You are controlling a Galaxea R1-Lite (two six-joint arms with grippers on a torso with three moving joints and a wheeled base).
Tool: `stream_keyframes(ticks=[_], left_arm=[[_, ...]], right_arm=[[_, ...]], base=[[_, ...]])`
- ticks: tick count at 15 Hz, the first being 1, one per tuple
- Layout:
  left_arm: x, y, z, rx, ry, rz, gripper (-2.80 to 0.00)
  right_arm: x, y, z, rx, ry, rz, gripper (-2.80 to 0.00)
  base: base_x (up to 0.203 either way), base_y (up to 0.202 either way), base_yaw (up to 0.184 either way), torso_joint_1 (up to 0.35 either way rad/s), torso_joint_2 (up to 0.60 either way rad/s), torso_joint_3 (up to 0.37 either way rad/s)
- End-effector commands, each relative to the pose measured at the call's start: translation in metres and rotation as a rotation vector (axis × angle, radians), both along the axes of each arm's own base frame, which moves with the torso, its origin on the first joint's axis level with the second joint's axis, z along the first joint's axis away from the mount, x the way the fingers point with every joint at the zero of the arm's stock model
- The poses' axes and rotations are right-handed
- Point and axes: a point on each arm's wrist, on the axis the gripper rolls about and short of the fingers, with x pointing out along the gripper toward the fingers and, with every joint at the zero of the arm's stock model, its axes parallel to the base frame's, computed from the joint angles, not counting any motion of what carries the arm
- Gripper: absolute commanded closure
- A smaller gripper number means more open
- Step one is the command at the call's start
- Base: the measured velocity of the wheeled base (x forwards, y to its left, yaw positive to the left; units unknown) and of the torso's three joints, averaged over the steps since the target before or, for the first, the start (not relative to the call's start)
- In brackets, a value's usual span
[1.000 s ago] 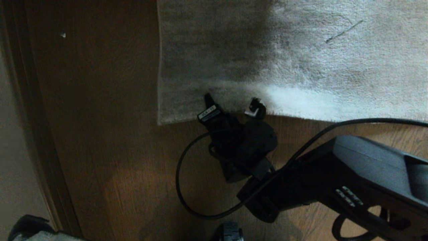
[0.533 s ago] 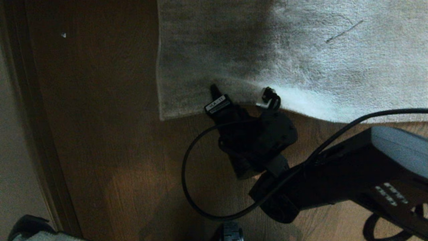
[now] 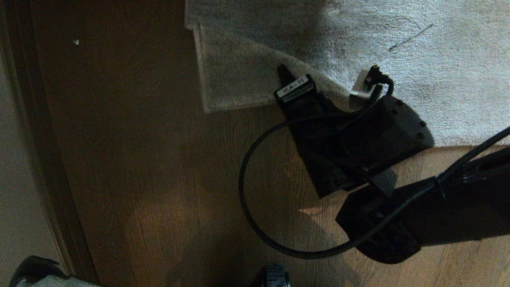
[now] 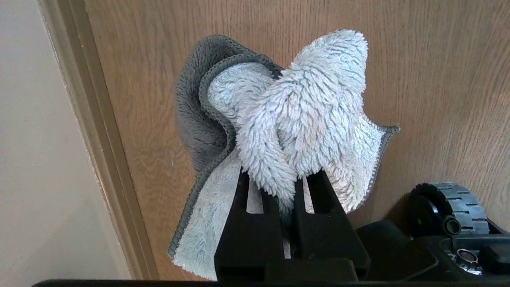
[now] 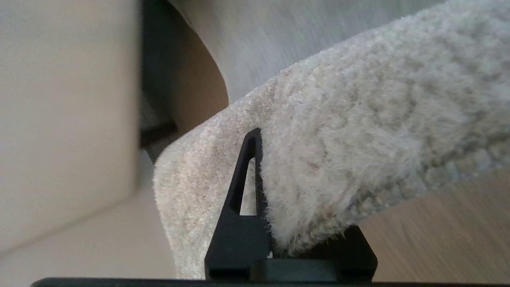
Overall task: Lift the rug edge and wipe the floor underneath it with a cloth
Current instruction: Lift up the carpet
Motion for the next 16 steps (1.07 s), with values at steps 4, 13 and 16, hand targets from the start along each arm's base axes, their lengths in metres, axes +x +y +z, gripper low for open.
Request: stream_keyframes(ticks=[4,13,16], left_arm=[[0.0,0.0,0.0,0.0,0.0,0.0,0.0],[0.0,0.0,0.0,0.0,0.0,0.001,0.0],[0.0,0.0,0.0,0.0,0.0,0.001,0.0]], right_arm=[[-0.022,-0.029,0.04,0.093,-0.101,-0.008,0.0],[-0.037,-0.046,0.059,0.123,-0.144,0.003,0.0],[-0.039,-0.048,0.061,0.13,-0.148,0.004,0.0]], base=[[0.0,0.0,0.0,0.0,0.0,0.0],[0.0,0.0,0.0,0.0,0.0,0.0],[0.0,0.0,0.0,0.0,0.0,0.0]])
